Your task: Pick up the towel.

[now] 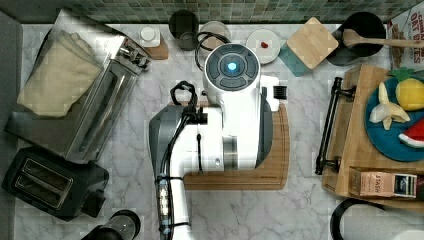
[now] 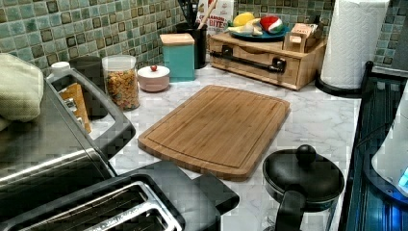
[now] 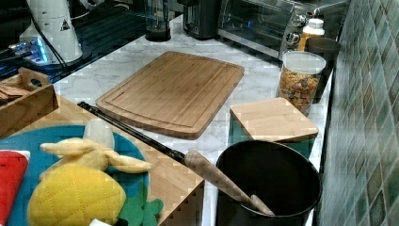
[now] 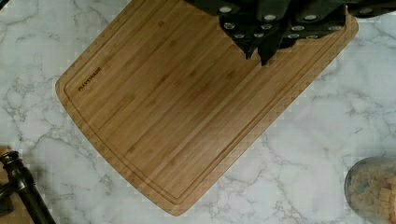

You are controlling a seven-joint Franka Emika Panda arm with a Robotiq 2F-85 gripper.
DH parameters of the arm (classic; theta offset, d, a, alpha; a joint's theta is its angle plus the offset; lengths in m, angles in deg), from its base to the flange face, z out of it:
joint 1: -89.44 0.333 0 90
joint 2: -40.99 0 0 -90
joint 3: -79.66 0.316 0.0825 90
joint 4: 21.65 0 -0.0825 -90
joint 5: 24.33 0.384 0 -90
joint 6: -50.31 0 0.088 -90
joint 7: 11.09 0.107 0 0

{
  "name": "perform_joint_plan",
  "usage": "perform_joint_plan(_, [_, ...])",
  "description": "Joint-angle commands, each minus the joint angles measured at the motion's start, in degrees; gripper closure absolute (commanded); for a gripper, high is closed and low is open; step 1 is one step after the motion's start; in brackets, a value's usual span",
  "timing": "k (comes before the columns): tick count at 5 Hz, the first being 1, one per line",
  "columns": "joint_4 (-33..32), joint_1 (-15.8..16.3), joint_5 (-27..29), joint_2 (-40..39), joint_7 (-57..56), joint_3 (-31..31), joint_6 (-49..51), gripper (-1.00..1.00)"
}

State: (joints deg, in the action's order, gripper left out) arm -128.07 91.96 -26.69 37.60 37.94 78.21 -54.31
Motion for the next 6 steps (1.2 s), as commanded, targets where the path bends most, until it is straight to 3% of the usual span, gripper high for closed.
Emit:
perform_joint_plan(1, [-0.5, -0.1, -0.5, 0.0, 0.0, -0.1, -0.6, 1.00])
perform_joint_plan(3, [-4.9, 3.5, 0.8, 2.6, 6.4, 3.2, -10.7, 1.00])
perform_joint_plan(5, [-2.9, 6.2, 1.2, 3.4, 10.7, 6.7, -17.6, 1.00])
perform_joint_plan(6, [-1.4, 7.7, 4.0, 3.3, 9.4, 7.2, -19.2, 1.00])
